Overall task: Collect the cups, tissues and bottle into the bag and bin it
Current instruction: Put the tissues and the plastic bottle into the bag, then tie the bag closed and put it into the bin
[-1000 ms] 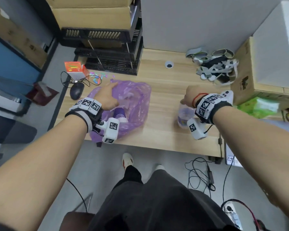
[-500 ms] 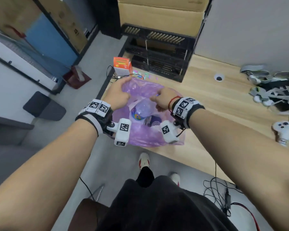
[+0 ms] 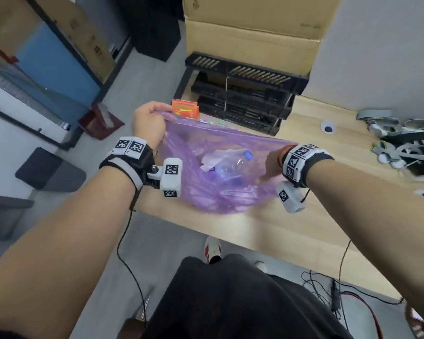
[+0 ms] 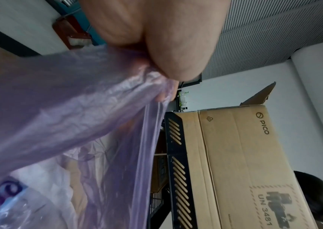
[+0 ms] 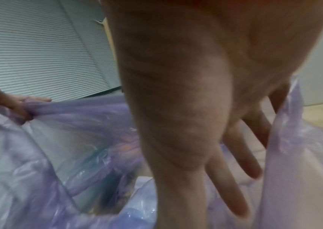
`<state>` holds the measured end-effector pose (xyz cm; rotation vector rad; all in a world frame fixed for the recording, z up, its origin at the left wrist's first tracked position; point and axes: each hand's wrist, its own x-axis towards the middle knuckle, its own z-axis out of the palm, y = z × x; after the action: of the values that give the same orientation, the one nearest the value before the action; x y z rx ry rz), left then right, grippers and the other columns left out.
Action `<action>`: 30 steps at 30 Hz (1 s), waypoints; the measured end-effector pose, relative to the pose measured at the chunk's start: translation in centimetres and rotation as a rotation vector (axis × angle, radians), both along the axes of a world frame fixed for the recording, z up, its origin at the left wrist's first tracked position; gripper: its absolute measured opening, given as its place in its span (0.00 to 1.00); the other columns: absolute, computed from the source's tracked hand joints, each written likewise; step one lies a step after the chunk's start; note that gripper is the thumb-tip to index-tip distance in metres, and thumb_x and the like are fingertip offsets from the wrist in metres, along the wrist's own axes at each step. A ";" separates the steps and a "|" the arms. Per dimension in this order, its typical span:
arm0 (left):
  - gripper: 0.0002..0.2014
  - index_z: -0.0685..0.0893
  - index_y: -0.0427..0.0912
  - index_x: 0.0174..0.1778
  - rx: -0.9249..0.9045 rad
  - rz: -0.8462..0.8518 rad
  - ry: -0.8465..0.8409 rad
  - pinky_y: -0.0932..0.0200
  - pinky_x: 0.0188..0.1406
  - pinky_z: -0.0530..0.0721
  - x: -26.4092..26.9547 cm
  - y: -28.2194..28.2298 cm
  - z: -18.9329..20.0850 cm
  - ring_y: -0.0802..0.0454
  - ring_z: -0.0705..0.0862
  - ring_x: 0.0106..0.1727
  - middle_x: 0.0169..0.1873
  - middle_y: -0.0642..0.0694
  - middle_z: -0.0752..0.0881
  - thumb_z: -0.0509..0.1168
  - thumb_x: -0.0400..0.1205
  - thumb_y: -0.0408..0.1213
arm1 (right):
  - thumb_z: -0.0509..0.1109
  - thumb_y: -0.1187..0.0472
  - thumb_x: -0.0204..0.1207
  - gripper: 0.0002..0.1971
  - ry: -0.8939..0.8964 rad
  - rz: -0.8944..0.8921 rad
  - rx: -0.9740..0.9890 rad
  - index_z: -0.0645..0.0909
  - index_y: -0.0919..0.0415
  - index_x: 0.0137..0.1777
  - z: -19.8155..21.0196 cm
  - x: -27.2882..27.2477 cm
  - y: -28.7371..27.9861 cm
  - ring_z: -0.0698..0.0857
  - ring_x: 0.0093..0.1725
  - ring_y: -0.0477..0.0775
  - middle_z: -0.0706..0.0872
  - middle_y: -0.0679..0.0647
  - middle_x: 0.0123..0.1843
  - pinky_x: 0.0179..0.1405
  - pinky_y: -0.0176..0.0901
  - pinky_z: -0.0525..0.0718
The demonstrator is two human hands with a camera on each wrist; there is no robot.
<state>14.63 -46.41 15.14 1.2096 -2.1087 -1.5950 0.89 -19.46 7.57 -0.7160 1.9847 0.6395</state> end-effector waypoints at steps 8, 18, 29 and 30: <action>0.15 0.88 0.45 0.45 -0.065 -0.026 -0.100 0.53 0.44 0.84 -2.0 -2.2 0.1 0.42 0.86 0.41 0.43 0.39 0.89 0.56 0.76 0.34 | 0.76 0.50 0.72 0.12 0.200 0.084 0.018 0.87 0.56 0.51 7.8 0.4 2.2 0.86 0.61 0.64 0.88 0.60 0.60 0.66 0.60 0.80; 0.23 0.78 0.33 0.71 0.500 0.047 0.065 0.57 0.28 0.82 -2.9 5.6 3.3 0.44 0.83 0.30 0.41 0.40 0.83 0.53 0.88 0.46 | 0.85 0.37 0.54 0.60 -0.132 -0.247 -0.540 0.57 0.51 0.83 4.6 3.7 1.5 0.88 0.61 0.65 0.79 0.59 0.75 0.58 0.54 0.86; 0.24 0.80 0.29 0.62 0.275 0.125 -0.013 0.69 0.11 0.73 -4.3 9.2 5.7 0.58 0.76 0.08 0.09 0.49 0.78 0.49 0.91 0.46 | 0.63 0.60 0.75 0.15 0.383 -0.262 -0.573 0.85 0.62 0.58 3.7 2.1 6.5 0.88 0.58 0.66 0.88 0.64 0.60 0.54 0.53 0.86; 0.23 0.80 0.30 0.62 0.225 0.144 -0.030 0.70 0.09 0.71 -3.9 8.6 5.8 0.58 0.75 0.08 0.07 0.49 0.76 0.48 0.91 0.46 | 0.63 0.61 0.75 0.15 0.449 -0.294 -0.549 0.85 0.64 0.58 3.6 1.1 8.5 0.88 0.58 0.67 0.87 0.65 0.60 0.54 0.53 0.86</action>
<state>10.71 -37.81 20.97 1.4283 -1.8493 -1.7936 1.96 -10.95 11.22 -0.6080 2.6649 0.0660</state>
